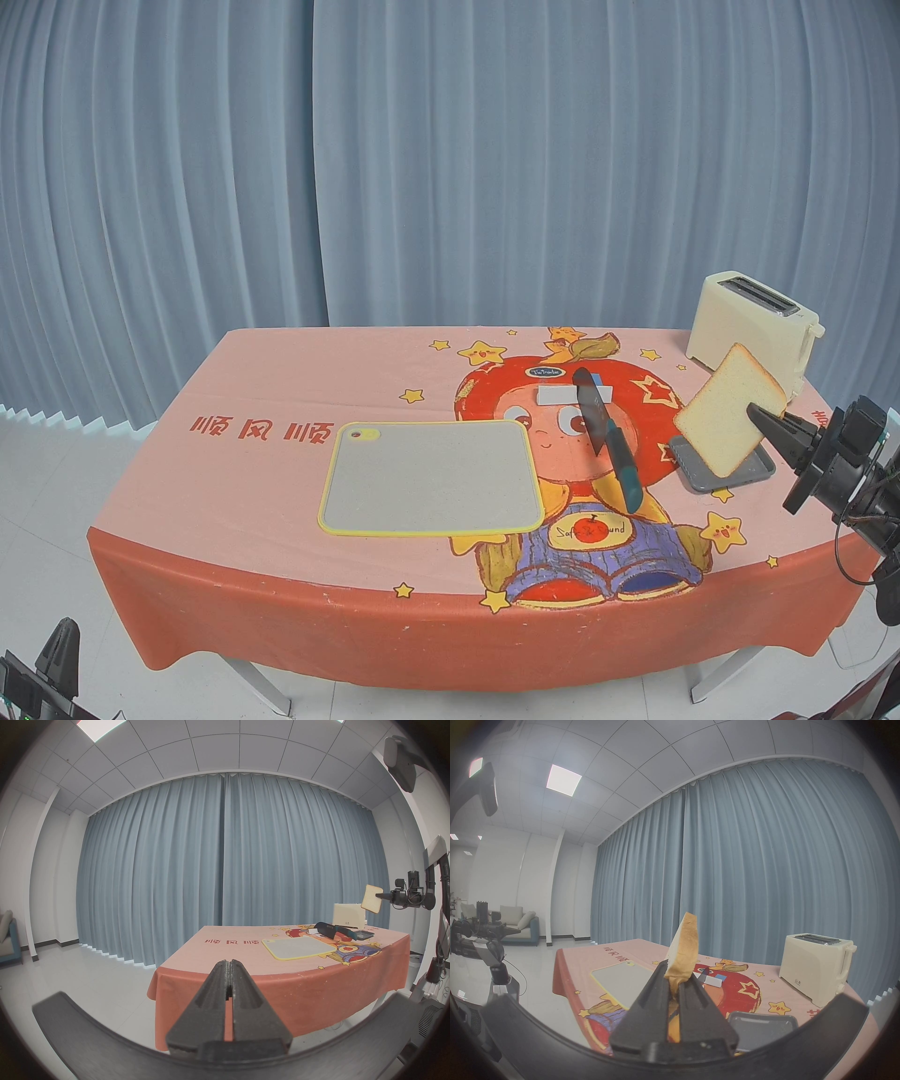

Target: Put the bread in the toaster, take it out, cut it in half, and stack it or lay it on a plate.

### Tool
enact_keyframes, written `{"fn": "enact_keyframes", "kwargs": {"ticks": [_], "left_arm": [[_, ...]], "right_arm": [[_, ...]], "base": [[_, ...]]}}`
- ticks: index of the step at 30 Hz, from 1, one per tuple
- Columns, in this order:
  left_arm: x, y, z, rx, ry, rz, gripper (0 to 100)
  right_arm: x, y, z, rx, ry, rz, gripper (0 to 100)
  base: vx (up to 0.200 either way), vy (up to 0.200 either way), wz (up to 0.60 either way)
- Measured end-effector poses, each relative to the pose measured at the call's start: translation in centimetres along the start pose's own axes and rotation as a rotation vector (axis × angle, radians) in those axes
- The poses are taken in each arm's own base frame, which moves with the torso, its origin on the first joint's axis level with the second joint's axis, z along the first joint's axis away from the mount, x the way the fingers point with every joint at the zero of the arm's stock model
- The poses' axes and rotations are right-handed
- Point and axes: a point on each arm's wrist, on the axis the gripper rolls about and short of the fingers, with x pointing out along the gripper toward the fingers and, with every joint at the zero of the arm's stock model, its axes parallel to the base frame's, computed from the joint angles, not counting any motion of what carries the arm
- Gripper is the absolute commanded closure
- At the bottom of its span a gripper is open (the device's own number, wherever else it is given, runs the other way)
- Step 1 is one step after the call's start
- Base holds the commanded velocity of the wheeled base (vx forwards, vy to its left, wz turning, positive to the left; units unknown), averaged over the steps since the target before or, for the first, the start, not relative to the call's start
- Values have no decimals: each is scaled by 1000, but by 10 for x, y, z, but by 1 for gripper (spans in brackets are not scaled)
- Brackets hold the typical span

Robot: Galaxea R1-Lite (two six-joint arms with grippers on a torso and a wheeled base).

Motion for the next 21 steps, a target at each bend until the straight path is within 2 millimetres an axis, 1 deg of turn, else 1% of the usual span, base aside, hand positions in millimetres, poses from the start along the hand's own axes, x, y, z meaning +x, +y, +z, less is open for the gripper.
{"fn": "enact_keyframes", "kwargs": {"ticks": [9,21], "left_arm": [[0,0,0,0,0,-1,100],[0,0,0,0,0,-1,100]], "right_arm": [[3,8,-1,10,3,42,100],[3,11,-4,22,18,55,100]], "base": [[0,200,0],[0,200,0]]}}
